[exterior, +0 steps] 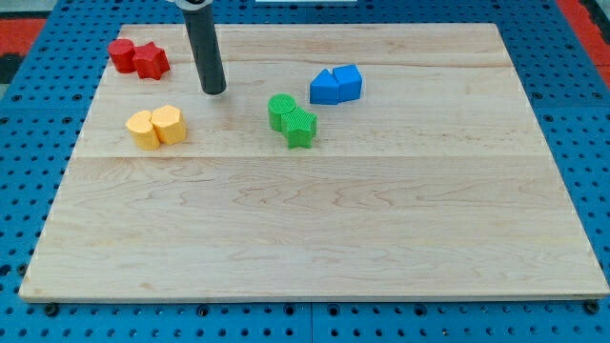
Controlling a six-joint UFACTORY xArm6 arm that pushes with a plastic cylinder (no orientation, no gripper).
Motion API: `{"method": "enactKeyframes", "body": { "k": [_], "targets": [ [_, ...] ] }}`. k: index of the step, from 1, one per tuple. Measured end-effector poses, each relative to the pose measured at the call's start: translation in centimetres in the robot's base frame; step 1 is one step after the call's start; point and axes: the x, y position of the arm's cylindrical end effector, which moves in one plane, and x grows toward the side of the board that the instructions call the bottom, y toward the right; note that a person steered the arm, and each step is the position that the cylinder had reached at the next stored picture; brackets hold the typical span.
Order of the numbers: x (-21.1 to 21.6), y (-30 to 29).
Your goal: Point your arm towards red circle
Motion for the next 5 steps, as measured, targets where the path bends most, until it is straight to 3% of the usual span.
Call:
{"method": "enactKeyframes", "body": {
  "k": [3,5],
  "targets": [
    [-0.8,2.2],
    [2.0,1.4]
  ]
}}
